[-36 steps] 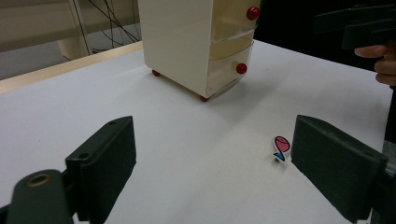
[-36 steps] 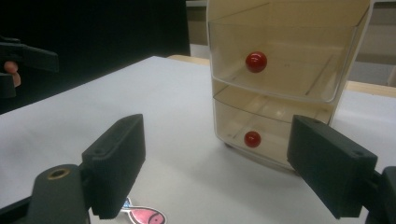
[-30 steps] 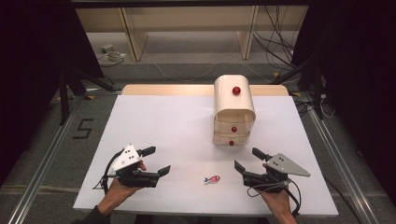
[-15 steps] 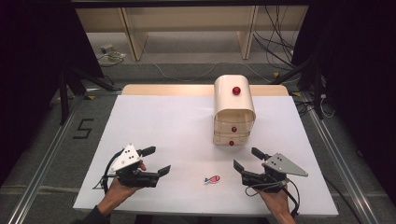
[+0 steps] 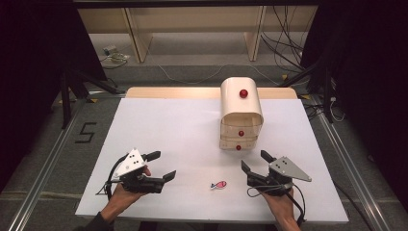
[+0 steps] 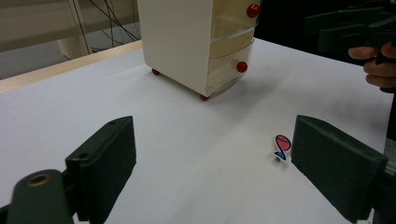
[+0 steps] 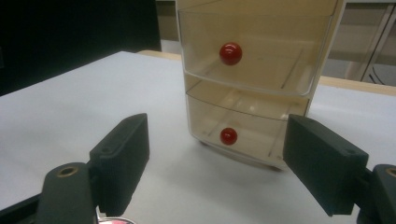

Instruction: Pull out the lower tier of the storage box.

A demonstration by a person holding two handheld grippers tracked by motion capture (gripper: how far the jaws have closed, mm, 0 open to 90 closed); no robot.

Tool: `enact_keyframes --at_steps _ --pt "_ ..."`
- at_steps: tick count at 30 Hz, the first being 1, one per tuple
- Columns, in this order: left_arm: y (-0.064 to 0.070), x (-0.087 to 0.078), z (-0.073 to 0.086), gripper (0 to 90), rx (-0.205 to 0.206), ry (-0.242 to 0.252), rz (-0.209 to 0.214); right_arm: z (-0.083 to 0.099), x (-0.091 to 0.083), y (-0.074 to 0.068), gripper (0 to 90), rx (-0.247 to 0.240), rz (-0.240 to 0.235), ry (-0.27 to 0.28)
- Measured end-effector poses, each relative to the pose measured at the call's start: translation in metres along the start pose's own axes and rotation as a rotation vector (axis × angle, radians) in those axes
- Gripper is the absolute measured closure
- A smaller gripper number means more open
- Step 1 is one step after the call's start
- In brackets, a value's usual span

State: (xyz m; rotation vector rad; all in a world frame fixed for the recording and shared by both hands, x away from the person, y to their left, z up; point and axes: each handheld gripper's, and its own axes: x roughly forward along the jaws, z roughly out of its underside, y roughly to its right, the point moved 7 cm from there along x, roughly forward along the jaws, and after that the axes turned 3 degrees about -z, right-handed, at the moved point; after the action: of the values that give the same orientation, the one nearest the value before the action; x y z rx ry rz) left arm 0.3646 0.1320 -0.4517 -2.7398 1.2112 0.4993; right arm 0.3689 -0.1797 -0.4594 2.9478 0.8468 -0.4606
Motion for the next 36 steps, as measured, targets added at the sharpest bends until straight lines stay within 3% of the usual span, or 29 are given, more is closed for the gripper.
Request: enact_keyframes --at_steps 12,36 --pt "0.0 0.0 0.0 13.9 0.004 -0.001 -0.002 0.004 0.015 -0.008 25.8 -0.019 0.009 -0.023" --pt "0.0 0.0 0.0 13.9 0.002 -0.001 -0.001 0.008 0.028 -0.004 28.2 -0.032 0.046 -0.05"
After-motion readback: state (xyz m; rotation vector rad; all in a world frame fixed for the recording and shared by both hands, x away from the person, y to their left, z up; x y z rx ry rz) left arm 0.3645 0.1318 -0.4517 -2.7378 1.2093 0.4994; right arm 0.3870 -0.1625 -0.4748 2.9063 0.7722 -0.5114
